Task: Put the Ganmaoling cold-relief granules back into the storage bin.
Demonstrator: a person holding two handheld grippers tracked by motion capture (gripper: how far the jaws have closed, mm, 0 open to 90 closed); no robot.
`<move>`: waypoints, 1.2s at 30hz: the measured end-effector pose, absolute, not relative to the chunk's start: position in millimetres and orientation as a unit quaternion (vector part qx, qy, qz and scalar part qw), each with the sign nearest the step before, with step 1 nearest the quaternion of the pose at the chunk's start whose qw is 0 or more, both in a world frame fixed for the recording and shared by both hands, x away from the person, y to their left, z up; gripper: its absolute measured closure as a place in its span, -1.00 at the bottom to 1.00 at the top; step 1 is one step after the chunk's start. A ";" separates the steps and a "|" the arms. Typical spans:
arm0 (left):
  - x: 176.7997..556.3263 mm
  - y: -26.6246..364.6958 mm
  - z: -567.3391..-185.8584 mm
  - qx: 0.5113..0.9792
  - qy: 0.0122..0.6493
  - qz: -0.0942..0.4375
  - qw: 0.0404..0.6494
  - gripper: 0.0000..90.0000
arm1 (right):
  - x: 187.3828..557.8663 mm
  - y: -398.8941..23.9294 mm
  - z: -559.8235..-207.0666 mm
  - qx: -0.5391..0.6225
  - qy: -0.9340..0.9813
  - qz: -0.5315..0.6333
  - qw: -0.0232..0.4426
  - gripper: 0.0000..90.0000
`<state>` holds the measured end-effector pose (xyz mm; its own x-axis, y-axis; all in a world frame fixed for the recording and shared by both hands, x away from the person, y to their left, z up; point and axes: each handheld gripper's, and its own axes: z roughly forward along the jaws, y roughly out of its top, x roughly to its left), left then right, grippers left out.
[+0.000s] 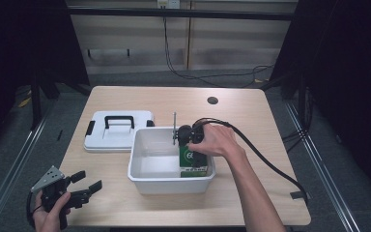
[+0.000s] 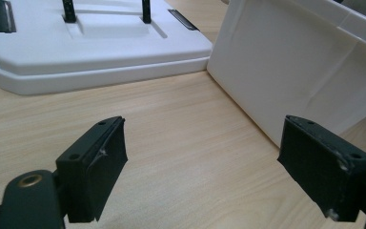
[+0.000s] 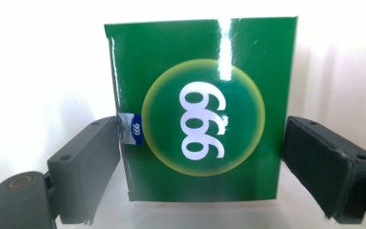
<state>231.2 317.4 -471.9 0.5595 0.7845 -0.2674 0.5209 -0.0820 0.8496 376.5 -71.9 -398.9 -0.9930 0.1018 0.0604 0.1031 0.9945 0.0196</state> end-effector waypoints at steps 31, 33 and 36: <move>231.3 316.4 -472.2 0.721 0.454 0.130 0.507 -0.65 | 360.6 -116.3 -344.5 -0.137 -0.968 -0.209 -0.023 -0.67; 231.4 317.2 -472.0 0.724 0.452 0.131 0.504 -0.65 | 359.0 -119.3 -341.2 -0.133 -0.965 -0.225 -0.035 -0.67; 231.2 317.5 -472.0 0.725 0.451 0.132 0.504 -0.65 | 355.9 -125.1 -335.7 -0.140 -0.959 -0.244 -0.042 -0.66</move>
